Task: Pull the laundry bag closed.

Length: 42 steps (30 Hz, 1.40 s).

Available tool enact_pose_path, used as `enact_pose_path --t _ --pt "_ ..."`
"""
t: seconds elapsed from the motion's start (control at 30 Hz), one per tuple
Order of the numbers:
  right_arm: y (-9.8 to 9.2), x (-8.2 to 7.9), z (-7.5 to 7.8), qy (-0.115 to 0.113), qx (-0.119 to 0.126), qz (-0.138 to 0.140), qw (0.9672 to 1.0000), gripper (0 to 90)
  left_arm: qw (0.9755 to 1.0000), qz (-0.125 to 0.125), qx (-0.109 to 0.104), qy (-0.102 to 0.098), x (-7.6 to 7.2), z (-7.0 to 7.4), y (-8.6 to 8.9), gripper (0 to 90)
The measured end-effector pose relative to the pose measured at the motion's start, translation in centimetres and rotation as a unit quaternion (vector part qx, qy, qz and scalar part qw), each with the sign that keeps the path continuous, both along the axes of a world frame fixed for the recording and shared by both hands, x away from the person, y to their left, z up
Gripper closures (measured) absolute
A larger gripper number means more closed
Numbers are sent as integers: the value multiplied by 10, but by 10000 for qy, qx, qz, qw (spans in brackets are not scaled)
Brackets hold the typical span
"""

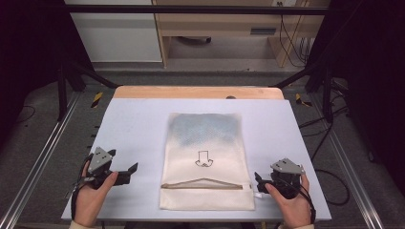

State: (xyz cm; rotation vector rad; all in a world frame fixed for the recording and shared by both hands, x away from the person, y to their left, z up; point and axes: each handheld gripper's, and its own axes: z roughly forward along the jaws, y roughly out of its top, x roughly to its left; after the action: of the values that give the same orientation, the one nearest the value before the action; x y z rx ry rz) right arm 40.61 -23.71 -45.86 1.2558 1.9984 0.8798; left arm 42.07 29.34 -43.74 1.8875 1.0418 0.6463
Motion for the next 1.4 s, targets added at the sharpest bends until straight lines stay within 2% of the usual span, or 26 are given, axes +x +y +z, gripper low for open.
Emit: enact_pose_path --t 0.07,0.1,0.27,0.37,0.47,0.53,0.6,0.7,0.73,0.8,0.93,1.1,1.3,1.4 --pt "-2 0 0 -10 53 2 10000 57 9999 -41 52 82 -6 -2 2 47" --pt "-2 -1 0 10 89 6 10000 56 9999 -41 95 56 -7 -1 2 51" --pt "-1 -3 1 -52 84 121 9999 96 9994 6 351 -2 -1 -4 -5 50" --pt "2 -5 3 -78 227 196 9995 112 9995 -17 310 -11 1 -5 -6 49" --pt "5 -6 3 -84 196 313 9993 139 9995 -5 311 -25 2 -5 -7 50" --pt "7 -6 3 -127 214 360 9990 151 9994 52 269 -201 0 -1 -6 50" --pt "10 -7 5 -166 224 424 9987 163 9993 52 257 -247 -1 0 -5 46" --pt "15 -8 6 -199 205 538 9981 165 9995 2 235 -189 -1 -1 -6 46" --pt "22 -9 9 -182 109 626 9978 148 9995 -21 312 -77 0 -2 -8 46" --pt "28 -9 11 -166 126 768 9968 126 9993 -61 360 -22 1 -3 -9 48" --pt "42 -11 14 -184 104 1004 9947 123 9991 -110 417 -20 0 -3 -12 52" --pt "58 -13 17 -211 -8 1086 9939 112 9988 -158 456 18 1 -4 -13 64" --pt "77 -19 21 -261 -217 1427 9892 144 9984 -201 523 43 0 -5 -15 73" --pt "85 -20 21 -200 -278 1610 9864 147 9983 -197 538 68 2 -7 -16 74"
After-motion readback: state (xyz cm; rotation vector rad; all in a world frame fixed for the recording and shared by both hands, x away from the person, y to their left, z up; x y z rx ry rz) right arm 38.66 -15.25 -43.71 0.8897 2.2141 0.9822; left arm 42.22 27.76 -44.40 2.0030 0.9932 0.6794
